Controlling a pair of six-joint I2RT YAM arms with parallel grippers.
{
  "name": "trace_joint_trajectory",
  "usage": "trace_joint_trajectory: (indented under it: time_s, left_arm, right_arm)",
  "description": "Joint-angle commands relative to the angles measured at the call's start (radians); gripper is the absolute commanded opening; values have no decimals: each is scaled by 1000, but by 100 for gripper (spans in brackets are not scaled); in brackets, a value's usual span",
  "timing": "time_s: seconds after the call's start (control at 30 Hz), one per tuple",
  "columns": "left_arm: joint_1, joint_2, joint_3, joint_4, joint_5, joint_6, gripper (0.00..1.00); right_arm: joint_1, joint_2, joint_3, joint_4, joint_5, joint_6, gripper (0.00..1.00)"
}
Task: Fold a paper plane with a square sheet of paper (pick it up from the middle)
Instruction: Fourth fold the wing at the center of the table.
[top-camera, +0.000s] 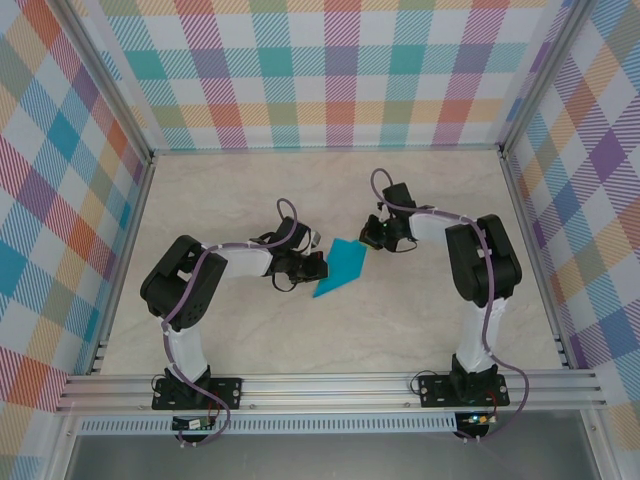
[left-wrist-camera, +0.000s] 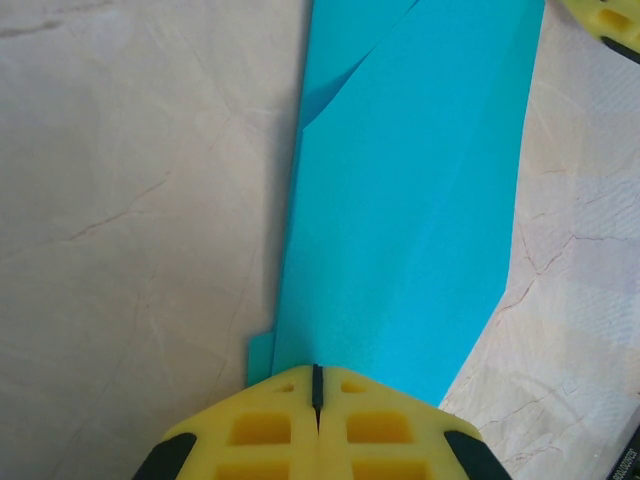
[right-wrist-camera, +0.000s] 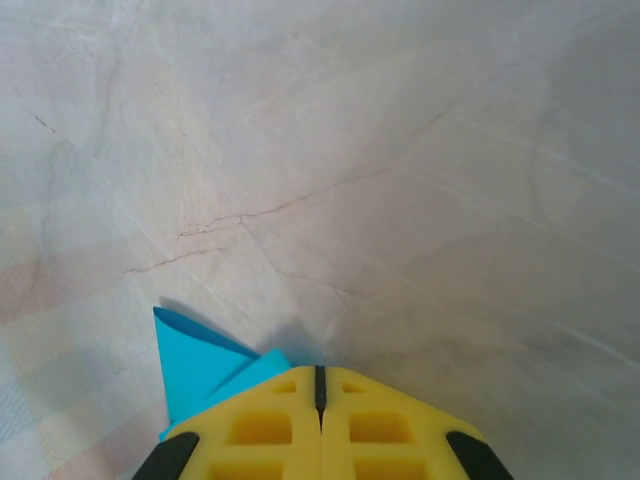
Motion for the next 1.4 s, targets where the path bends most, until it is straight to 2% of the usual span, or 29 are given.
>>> trace_joint_trajectory:
  time_s: [0.0,0.13,0.37,0.73,0.83,0.97,1.17,1.37]
  left_arm:
    - [-6,57,-50,-195,-40,14,0]
    - [-6,52,-44,-193,-37,10,0]
    - [-7,33,-42,-181,-28,4,0]
    - [-12,-52,62,-192,24,3,0]
    - [-13,-103,84,-152,42,-54,8]
    - [-28,-142,76,-136,-6,-123,13]
    - [-59,-124,48,-117,-21,-176,12]
    - [-71,-72,31,-110,17,-190,10]
  right_arm:
    - [25,-69,-58,99,-70,18,0]
    - [99,-62,-95,152,-175,46,0]
    - [151,-12,-129,198,-207,107,0]
    - [152,34,-121,28,-68,57,0]
    - [152,38,-123,12,-44,58,0]
    - [152,46,-118,-10,-19,64,0]
    - [152,64,-108,-26,-11,69,0]
    - [152,70,-103,-40,-7,70,0]
